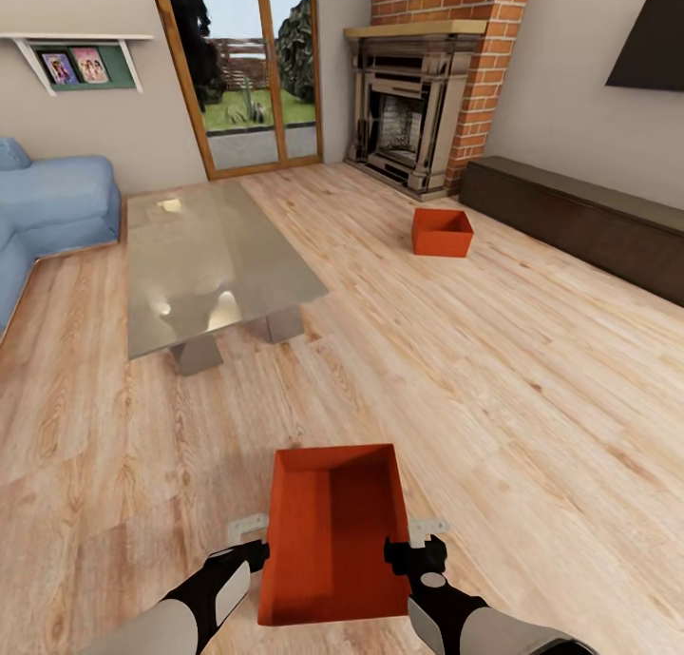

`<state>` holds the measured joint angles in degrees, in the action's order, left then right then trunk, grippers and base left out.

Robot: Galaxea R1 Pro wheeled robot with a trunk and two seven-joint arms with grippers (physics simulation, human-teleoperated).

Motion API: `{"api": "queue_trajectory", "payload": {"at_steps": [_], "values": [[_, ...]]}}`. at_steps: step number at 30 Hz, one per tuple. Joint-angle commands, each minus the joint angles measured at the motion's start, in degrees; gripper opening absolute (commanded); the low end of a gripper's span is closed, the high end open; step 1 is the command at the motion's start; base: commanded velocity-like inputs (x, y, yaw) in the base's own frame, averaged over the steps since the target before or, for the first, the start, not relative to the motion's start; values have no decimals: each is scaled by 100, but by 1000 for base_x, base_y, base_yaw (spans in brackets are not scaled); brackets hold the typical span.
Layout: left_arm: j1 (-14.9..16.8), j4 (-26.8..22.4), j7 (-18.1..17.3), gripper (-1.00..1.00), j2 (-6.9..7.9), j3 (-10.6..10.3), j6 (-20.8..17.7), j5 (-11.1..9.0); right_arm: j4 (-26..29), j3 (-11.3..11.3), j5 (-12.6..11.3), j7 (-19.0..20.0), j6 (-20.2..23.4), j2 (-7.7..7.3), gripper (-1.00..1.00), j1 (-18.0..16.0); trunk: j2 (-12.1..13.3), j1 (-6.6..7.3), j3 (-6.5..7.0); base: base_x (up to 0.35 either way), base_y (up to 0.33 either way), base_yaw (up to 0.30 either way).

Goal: Move the two storage containers from the living room to the garage. In the garage, place one container on the floor and stack the other container on top of it (either order is fine).

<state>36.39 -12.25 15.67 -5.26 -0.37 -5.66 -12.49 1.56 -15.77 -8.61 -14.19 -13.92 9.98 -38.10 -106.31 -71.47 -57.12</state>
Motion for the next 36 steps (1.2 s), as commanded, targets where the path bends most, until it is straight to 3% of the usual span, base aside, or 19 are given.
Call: {"api": "queue_trajectory", "payload": {"at_steps": [1, 36], "values": [[-1, -14, 24, 100, -1, -7, -31, -34, -6, -50, -59, -14, -22, 2, 100, -4, -43, -22, -22, 0, 0, 11], [-1, -14, 24, 100, -26, -15, -23, -10, -6, -37, -48, -24, -22, 2, 100, -4, -1447, -791, -651, 0, 0, 27]]}}
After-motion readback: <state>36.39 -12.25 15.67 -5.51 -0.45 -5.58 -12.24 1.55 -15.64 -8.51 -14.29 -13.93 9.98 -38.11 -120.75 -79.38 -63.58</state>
